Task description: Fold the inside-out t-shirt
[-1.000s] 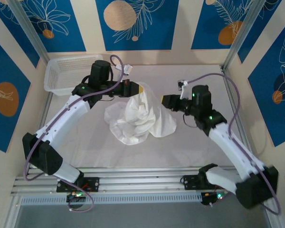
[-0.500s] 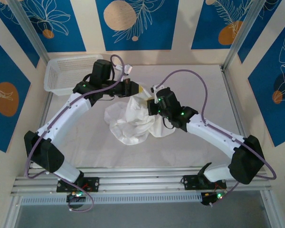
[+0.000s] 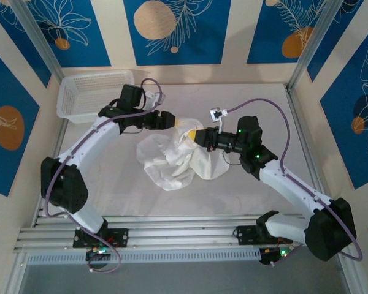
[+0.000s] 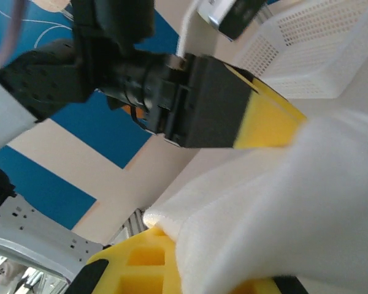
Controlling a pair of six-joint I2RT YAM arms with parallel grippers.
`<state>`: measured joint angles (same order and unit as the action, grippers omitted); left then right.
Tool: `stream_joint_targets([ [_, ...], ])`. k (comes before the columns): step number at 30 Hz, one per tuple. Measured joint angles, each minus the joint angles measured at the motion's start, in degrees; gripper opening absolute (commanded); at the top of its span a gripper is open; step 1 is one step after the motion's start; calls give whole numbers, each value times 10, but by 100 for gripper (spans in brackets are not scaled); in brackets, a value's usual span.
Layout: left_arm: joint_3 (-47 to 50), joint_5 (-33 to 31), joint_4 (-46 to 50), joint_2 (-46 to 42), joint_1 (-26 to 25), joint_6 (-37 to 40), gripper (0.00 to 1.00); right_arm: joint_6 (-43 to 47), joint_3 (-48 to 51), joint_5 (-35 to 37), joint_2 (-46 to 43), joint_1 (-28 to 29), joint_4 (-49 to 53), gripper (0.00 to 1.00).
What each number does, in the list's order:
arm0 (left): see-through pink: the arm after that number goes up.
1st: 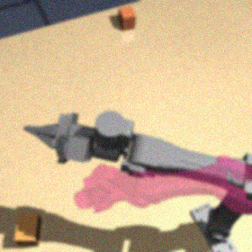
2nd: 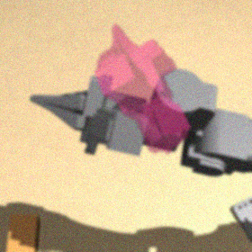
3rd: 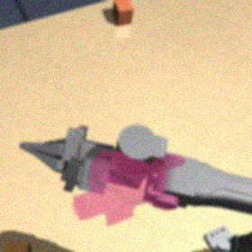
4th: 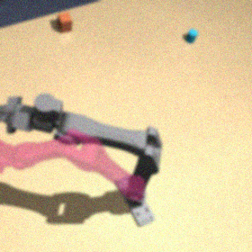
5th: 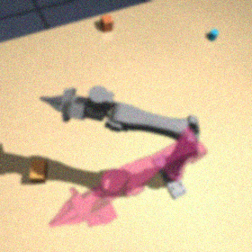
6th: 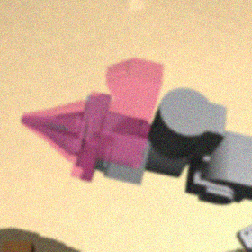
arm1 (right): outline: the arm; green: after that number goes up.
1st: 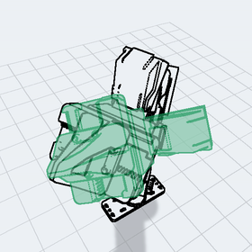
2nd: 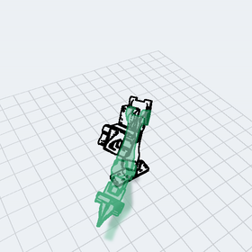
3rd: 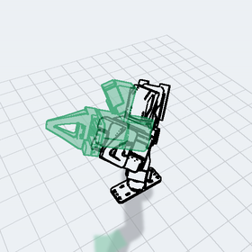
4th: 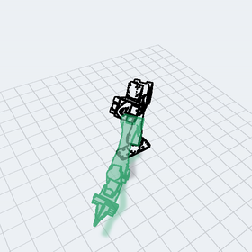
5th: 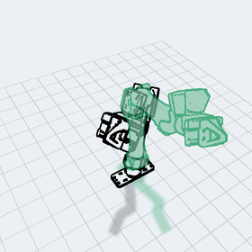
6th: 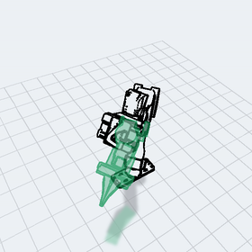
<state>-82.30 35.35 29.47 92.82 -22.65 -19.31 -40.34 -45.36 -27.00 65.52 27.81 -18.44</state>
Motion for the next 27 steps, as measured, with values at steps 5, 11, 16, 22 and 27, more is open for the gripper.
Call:
stream_joint_targets([
  [5, 57, -38, -4, -99, 0, 19, 65, -28, 0, -13, 23, -20, -15, 0],
  [11, 118, -20, -55, -230, -44, 41, 65, -34, 0, -13, 29, -27, -14, 0],
  [16, 78, -11, -64, -162, -102, 80, 64, -36, -3, -14, 29, -27, -5, 0],
  [22, 57, -24, -73, -67, -112, 85, 0, -36, -10, -13, 29, -27, 15, 0],
  [27, 65, -10, -129, -77, -87, 1, 0, -38, 0, -24, 32, -50, 13, 3],
])
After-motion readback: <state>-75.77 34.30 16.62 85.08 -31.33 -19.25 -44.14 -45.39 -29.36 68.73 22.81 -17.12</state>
